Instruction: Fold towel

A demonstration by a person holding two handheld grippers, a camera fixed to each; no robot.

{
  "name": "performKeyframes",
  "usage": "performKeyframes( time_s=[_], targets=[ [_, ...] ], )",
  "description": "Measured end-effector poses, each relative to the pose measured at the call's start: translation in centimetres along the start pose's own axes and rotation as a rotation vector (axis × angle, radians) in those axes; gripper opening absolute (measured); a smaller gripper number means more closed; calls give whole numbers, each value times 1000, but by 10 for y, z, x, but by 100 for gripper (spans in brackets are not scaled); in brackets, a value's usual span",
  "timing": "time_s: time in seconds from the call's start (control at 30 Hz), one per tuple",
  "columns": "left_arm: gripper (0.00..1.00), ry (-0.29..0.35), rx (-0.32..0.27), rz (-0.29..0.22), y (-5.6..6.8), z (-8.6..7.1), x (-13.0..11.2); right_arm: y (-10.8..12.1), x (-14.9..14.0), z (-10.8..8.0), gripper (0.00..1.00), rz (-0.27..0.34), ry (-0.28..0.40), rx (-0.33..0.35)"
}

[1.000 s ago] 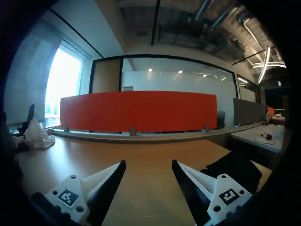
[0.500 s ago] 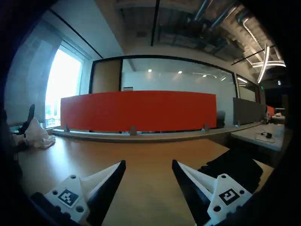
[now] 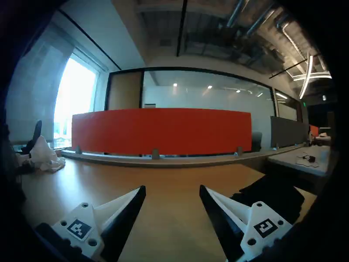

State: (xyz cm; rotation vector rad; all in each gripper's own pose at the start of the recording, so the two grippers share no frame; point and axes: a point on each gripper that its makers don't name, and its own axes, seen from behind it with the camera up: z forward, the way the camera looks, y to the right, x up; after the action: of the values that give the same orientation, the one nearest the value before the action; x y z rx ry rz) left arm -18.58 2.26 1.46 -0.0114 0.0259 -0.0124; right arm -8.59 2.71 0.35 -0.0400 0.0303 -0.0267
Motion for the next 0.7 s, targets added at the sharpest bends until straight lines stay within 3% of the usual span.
performKeyframes(
  time_s=[0.7],
  targets=[
    [81,0,0,0,0,1,0,-4,-1,0,95,0,-2,14]
  ],
)
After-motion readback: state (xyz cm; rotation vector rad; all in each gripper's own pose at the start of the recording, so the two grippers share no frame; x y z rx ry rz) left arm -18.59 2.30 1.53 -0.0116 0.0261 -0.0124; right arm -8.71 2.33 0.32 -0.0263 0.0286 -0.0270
